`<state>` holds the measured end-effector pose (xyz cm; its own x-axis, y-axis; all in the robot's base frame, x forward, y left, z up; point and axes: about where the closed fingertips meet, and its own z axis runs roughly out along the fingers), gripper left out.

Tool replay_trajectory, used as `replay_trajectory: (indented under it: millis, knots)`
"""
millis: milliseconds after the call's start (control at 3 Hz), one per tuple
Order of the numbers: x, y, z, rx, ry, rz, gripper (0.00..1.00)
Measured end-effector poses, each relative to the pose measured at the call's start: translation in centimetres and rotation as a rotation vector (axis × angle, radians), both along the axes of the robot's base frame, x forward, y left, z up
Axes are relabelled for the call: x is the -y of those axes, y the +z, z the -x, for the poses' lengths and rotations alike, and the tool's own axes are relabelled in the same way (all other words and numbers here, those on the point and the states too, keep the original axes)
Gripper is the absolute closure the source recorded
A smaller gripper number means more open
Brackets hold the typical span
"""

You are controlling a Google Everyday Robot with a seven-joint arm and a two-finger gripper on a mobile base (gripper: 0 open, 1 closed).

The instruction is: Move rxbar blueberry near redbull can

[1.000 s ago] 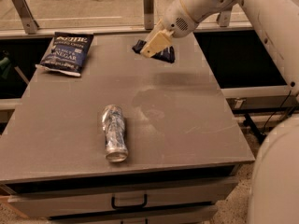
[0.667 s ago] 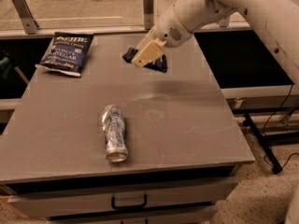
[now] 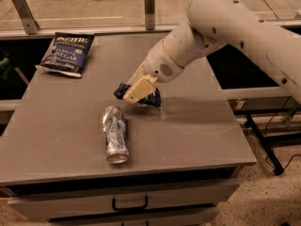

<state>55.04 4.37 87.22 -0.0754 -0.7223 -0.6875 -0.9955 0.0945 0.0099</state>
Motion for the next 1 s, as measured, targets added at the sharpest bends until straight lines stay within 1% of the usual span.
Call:
replay_trajectory:
  millis: [333,667,1000]
  knots:
    - [1.3,-1.8,1.1,-0.024,-0.003,0.049,0.82]
    - [2.6,-2.7,1.2,-0.023,-0.011,0.082,0.58]
    - [3.3,-3.2,1.0,-0.029,-0.022,0.1,0.36]
